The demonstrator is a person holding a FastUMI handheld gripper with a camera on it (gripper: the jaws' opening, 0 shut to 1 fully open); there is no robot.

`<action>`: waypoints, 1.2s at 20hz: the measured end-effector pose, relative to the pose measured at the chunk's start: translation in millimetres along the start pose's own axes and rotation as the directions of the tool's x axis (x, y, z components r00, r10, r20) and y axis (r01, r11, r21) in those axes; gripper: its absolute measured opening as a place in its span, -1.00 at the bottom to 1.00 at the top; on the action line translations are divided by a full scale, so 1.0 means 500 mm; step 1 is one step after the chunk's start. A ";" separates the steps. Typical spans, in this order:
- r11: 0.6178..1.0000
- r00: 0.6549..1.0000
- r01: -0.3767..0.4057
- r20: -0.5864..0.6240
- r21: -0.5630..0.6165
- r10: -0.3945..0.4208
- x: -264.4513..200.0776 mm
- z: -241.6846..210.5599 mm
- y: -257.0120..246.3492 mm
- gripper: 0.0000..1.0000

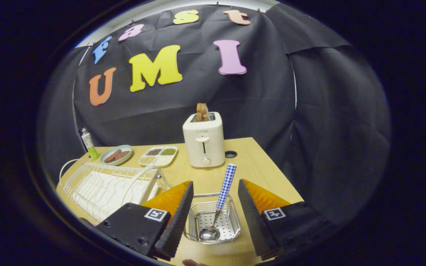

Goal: Take the plate from the dish rack, then take the spoon from the basket and place it into the plate.

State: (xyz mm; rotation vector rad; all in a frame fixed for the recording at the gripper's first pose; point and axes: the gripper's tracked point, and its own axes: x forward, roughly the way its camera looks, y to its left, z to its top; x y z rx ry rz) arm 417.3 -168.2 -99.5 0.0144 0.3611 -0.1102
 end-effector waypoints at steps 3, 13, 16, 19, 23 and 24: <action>0.999 1.000 0.001 -0.016 0.049 0.000 0.025 0.020 -0.012 0.51; 0.982 0.998 -0.058 -0.027 0.179 0.064 0.050 0.017 -0.012 -0.67; 0.986 0.998 -0.034 0.053 0.161 0.025 0.018 0.052 -0.018 -0.69; 0.990 0.992 -0.028 0.130 0.138 0.010 -0.036 0.097 -0.004 -0.69; 0.994 0.965 -0.020 0.263 0.104 -0.008 -0.157 0.175 0.036 -0.69; 0.995 0.956 -0.019 0.293 0.094 -0.010 -0.193 0.190 0.049 -0.69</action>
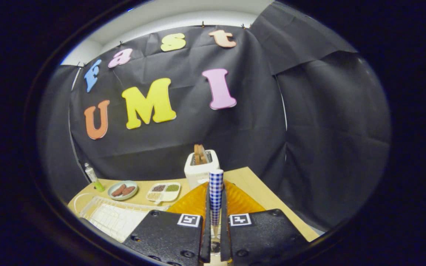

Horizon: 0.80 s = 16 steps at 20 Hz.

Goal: Take the plate from the dish rack, then take the spoon from the basket and place it into the plate.

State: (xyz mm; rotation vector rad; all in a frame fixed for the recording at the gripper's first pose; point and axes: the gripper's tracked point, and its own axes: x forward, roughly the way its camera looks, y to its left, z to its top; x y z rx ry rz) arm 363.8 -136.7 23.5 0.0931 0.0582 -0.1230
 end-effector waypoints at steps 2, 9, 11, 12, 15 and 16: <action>1.000 0.998 -0.014 0.054 -0.020 0.015 -0.062 0.039 0.036 -0.69; 0.989 0.986 -0.144 0.079 -0.034 0.146 -0.283 -0.008 0.216 -0.69; 0.983 0.981 -0.181 0.059 -0.043 0.183 -0.326 -0.070 0.269 -0.70; 0.980 0.979 -0.195 0.052 -0.045 0.197 -0.344 -0.101 0.294 -0.69; 0.975 0.974 -0.223 0.039 -0.018 0.223 -0.386 -0.182 0.355 -0.69; 0.973 0.972 -0.231 0.033 -0.016 0.231 -0.395 -0.212 0.370 -0.69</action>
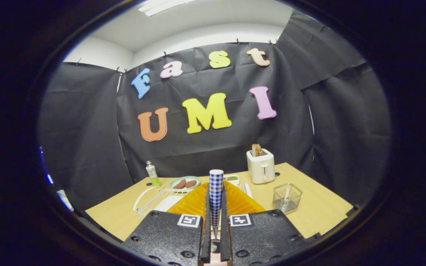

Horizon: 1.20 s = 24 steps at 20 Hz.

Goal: Take the plate from the dish rack, then take the spoon from the basket and place it into the plate.

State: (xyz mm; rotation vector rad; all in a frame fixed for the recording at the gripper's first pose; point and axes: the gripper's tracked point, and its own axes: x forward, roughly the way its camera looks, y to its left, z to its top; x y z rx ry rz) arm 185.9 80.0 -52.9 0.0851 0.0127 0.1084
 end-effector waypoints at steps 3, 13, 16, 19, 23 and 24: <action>1.000 1.000 -0.005 0.006 -0.008 0.005 -0.008 -0.074 0.043 -0.69; 1.000 0.999 0.021 -0.045 0.004 -0.020 0.040 -0.222 0.097 -0.69; 1.000 0.998 0.020 -0.065 0.006 -0.020 0.043 -0.246 0.098 -0.69; 0.999 0.998 0.036 -0.061 0.004 -0.036 0.039 -0.249 0.085 -0.66; 0.999 0.997 0.049 -0.062 0.024 -0.048 0.029 -0.241 0.057 -0.59; 0.998 0.997 0.059 -0.051 0.028 -0.058 0.023 -0.230 0.045 -0.54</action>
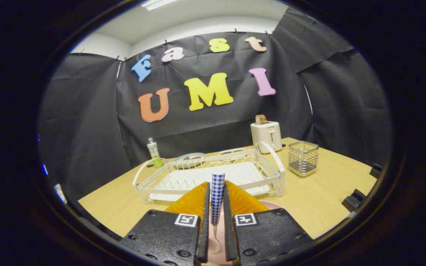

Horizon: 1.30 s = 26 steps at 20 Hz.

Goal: Take the plate from the dish rack, then take the spoon from the basket and place it into the plate.

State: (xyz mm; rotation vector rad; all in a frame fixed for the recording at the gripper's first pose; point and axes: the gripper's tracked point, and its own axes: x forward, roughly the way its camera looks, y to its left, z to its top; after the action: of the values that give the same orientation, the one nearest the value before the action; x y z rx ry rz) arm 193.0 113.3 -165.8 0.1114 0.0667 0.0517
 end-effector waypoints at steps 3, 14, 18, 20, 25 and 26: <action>0.999 0.998 0.043 0.039 -0.013 -0.042 -0.024 0.032 -0.038 -0.04; 0.988 0.987 0.109 0.134 -0.114 -0.093 -0.204 0.199 -0.103 1.00; 0.976 0.975 0.157 0.181 -0.152 -0.129 -0.284 0.264 -0.124 1.00; 0.974 0.976 0.168 0.165 -0.152 -0.142 -0.315 0.266 -0.129 1.00; 0.982 0.978 0.148 0.168 -0.120 -0.126 -0.378 0.300 -0.136 1.00; 0.985 0.979 0.135 0.166 -0.109 -0.116 -0.379 0.303 -0.135 1.00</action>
State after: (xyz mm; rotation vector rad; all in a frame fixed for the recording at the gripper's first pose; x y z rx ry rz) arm 17.7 19.4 -11.3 -0.0093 -0.0894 -0.0798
